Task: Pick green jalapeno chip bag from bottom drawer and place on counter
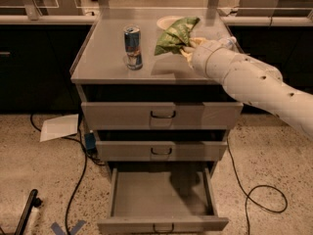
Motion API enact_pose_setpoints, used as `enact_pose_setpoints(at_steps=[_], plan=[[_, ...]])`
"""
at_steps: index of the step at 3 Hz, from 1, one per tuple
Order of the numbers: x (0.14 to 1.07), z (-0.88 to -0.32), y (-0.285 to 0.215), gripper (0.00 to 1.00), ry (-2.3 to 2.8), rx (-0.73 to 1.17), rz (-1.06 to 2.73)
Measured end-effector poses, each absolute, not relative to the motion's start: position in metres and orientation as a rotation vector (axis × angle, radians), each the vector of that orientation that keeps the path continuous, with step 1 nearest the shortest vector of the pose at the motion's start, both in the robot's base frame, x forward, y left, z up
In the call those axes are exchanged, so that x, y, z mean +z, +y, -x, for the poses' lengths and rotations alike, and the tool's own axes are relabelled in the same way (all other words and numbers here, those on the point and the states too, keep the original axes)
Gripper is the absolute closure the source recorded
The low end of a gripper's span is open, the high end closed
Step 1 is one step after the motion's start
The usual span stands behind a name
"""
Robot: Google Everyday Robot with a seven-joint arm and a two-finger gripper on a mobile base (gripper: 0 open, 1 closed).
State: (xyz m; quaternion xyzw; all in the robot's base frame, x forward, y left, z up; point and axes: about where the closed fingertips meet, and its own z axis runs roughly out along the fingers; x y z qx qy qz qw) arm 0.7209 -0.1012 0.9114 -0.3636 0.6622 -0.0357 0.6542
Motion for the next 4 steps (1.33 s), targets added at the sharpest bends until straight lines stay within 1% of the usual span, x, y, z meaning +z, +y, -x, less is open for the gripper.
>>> enact_pose_setpoints(at_steps=[1,2,4], plan=[[0.894,-0.734,-0.112,1.0,1.548,-0.105,0.791],[0.889,-0.74,-0.126,0.83,1.567,-0.132,0.784],[0.889,-0.74,-0.126,0.37,1.567,-0.132,0.784]])
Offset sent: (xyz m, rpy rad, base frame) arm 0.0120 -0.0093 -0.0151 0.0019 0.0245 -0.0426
